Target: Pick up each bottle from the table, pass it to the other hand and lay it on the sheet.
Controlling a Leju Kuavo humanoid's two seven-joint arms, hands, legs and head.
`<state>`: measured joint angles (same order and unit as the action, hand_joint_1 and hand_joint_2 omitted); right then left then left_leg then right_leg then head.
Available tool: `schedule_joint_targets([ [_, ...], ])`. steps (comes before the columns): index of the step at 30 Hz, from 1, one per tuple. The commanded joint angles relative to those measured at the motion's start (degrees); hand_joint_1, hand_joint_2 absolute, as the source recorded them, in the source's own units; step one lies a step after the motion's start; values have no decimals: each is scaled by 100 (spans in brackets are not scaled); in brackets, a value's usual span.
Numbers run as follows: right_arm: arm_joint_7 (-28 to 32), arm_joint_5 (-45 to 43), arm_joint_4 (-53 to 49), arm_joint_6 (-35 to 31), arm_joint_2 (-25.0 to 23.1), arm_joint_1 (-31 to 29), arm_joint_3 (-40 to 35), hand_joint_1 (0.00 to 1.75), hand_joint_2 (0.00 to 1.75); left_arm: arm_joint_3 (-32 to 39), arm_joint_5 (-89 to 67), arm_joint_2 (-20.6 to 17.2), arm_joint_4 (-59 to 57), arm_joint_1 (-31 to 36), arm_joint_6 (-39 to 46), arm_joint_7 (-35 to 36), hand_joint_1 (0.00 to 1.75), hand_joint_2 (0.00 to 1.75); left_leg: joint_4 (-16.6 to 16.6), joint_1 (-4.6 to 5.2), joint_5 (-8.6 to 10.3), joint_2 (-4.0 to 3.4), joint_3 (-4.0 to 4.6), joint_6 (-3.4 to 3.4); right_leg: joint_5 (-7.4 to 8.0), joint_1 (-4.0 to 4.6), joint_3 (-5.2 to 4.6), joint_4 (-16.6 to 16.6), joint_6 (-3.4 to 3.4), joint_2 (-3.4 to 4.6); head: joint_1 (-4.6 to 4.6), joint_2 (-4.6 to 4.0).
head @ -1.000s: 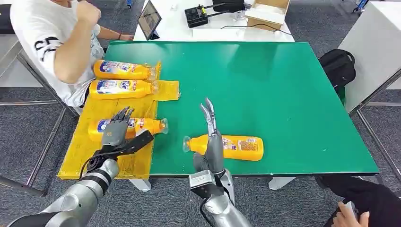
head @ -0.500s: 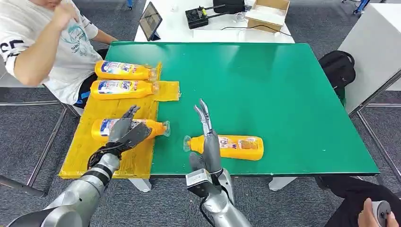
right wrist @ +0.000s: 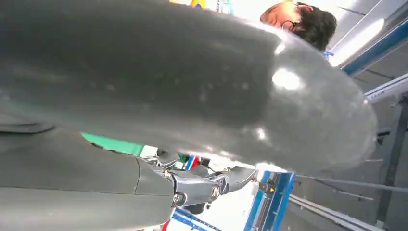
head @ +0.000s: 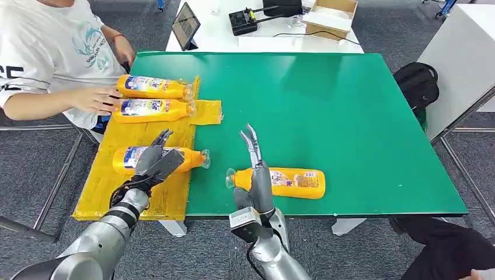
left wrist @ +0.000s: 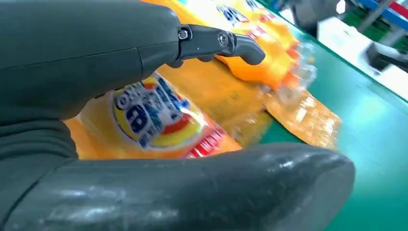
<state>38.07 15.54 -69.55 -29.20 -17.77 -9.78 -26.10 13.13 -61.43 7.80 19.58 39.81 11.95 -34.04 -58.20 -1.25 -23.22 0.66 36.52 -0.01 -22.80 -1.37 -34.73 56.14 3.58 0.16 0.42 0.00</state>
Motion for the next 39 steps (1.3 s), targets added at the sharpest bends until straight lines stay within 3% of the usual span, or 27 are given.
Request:
schedule_joint_targets([
  [1,193,133,468,172,-48,-173,407,0,0,628,1606,294,602,34,-1294,-596,0,0,1,-3,-3,-4,-11,6,-1,6,11,-4,-13,-2,0,0],
  [3,193,285,577,204,-70,-175,497,0,0,428,2648,430,1214,-168,-1349,-596,0,0,0,-2,-2,-3,-3,6,0,5,4,-3,-10,-3,0,0],
  [4,193,409,649,202,-79,-175,583,0,175,443,3174,529,1369,-163,-1255,-596,0,175,2,-1,0,-3,-2,5,1,3,0,-4,-8,-4,0,0],
  [6,191,563,725,255,-85,-183,698,0,175,520,3863,635,1587,-174,-1023,-596,0,175,1,-3,-3,0,-5,8,-3,6,7,-4,-12,-10,0,0],
  [7,-510,1383,1052,127,205,-380,520,0,175,323,4246,835,2591,-635,-57,-596,0,175,0,-3,-4,-7,0,7,0,6,0,-4,-9,-4,0,0],
  [10,-923,1649,1439,466,795,-820,892,0,175,-754,4668,503,4106,-1419,1566,-596,0,175,9,0,-6,-21,-6,10,4,3,7,-13,-7,10,2,0],
  [15,-1392,2279,1750,1002,1309,-1083,1276,0,175,-1568,5002,136,5168,-2237,2449,-596,0,175,9,3,-11,-14,-8,7,-4,1,6,-13,-6,14,0,0],
  [24,-2104,2854,2132,1822,1783,-1153,1181,0,175,-1808,5078,86,5274,-2600,2572,-596,0,175,4,3,-17,2,4,5,-9,3,2,-9,-11,1,0,0],
  [39,-2179,2862,2459,2212,2083,-1129,1174,0,175,-1930,5050,167,5077,-2617,2457,-596,0,175,5,1,-16,4,2,6,-9,4,5,-11,-11,-4,-2,0],
])
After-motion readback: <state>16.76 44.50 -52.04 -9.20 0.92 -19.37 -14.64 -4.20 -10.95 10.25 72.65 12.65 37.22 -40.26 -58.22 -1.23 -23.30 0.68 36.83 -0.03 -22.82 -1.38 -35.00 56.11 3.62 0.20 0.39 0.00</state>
